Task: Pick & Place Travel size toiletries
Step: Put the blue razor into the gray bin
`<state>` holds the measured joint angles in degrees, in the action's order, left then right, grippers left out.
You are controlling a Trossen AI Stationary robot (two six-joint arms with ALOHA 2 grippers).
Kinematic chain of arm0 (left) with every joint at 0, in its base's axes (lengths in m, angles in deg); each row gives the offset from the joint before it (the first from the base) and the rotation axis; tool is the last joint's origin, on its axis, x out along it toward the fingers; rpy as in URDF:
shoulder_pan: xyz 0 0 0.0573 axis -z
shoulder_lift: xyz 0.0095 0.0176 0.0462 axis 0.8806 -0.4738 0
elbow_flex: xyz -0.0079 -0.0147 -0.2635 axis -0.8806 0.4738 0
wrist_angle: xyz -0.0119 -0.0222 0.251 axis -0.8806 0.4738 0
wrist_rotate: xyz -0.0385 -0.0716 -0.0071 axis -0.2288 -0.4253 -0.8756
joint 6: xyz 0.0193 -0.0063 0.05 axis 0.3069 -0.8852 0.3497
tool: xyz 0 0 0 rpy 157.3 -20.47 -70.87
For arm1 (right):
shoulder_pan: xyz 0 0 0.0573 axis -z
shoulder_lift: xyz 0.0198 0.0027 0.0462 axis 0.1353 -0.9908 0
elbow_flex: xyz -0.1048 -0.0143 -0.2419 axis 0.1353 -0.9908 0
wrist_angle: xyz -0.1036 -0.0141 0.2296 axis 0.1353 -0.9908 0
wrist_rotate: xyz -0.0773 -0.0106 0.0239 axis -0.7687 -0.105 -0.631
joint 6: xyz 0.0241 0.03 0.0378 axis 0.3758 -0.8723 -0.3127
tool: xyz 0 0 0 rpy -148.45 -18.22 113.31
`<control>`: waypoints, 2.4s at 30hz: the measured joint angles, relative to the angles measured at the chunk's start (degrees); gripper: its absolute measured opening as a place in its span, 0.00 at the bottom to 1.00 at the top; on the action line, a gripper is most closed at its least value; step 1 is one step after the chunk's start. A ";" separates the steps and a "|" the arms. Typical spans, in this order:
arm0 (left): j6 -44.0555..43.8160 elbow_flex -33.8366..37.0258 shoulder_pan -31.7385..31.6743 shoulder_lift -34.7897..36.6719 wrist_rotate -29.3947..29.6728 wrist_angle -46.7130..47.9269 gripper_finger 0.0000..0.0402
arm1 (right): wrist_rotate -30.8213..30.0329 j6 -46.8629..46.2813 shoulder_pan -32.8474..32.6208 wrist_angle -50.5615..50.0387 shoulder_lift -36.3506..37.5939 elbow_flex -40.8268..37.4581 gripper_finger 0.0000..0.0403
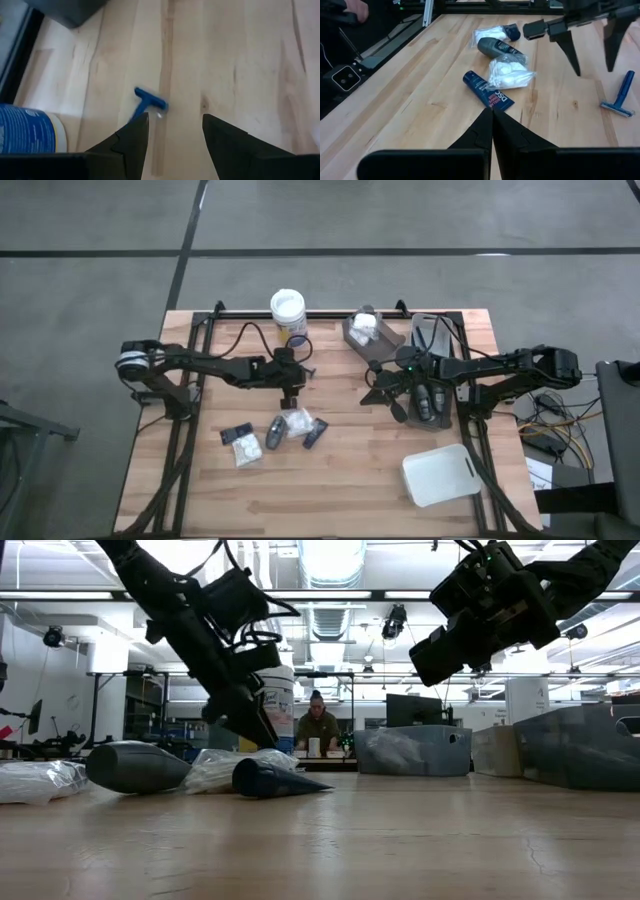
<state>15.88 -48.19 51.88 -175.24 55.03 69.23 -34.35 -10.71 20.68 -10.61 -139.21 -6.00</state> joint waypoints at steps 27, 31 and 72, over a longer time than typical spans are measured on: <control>6.59 -0.02 -10.82 -0.66 -10.63 -2.11 0.48 | 0.00 0.10 0.00 0.07 0.00 -0.09 0.02; 6.48 -0.32 -11.25 -2.60 -10.60 -2.65 0.48 | 0.00 0.38 -0.02 0.26 0.00 -0.09 0.02; -0.82 -7.50 -9.67 -10.55 -14.13 3.74 0.27 | 0.00 -0.16 -0.02 0.55 0.00 -0.33 0.02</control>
<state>15.06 -55.69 42.21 -185.79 40.90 72.97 -34.35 -10.88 20.66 -10.07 -139.21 -6.32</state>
